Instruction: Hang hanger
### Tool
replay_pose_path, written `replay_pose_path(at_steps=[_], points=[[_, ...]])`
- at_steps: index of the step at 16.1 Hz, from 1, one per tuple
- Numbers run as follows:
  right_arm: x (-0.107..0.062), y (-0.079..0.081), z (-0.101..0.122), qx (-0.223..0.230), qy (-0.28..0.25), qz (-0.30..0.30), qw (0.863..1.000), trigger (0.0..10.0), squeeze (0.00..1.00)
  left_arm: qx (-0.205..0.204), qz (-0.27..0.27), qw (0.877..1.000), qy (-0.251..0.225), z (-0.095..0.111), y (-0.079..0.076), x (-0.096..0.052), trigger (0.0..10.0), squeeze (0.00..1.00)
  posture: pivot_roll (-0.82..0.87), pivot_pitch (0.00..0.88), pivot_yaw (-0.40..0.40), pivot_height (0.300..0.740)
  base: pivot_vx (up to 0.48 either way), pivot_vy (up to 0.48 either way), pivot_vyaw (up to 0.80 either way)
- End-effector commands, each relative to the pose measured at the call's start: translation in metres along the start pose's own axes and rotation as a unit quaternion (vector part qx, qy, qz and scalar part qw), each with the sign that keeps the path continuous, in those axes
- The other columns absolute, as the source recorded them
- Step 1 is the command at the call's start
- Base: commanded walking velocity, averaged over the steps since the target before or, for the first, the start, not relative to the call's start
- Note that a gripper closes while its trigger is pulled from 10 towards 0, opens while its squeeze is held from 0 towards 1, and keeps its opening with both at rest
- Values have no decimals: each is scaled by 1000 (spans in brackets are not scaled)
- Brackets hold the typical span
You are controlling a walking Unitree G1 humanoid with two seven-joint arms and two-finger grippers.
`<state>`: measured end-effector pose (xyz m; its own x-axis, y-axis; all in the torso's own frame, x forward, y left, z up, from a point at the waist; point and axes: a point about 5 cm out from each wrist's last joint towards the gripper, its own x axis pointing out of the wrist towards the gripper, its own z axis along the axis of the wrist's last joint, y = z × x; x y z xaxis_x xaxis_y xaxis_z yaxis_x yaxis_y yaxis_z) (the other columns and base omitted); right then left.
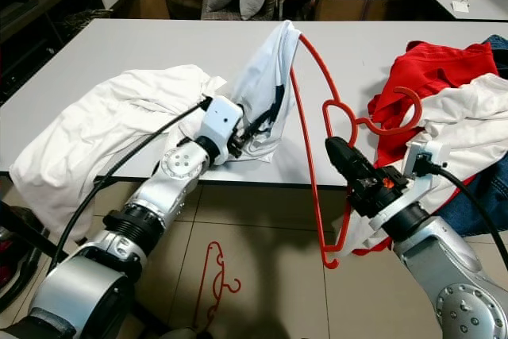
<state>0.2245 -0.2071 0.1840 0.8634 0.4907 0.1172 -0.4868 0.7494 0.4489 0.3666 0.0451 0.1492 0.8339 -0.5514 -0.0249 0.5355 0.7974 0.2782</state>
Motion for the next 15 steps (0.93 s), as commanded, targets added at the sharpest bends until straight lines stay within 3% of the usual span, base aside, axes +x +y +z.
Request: replay_pose_path(at_steps=[1,8,11,15], points=[[1,7,4,-6,-9,19,1000,10000,0,-4,7,1000,-8,3,6,-1,0,0,-133,23,66,740,0,0,0],[2,7,3,-6,-8,20,1000,10000,0,-13,9,1000,-5,2,13,-3,0,0,-128,28,62,740,0,0,0],[2,7,2,-8,-4,18,1000,10000,0,-17,17,1000,-1,3,26,-7,0,0,-127,32,62,740,0,0,0],[-4,-4,0,-26,9,-12,1000,10000,0,7,-3,1000,4,25,80,-22,0,0,-115,33,61,740,0,0,0]])
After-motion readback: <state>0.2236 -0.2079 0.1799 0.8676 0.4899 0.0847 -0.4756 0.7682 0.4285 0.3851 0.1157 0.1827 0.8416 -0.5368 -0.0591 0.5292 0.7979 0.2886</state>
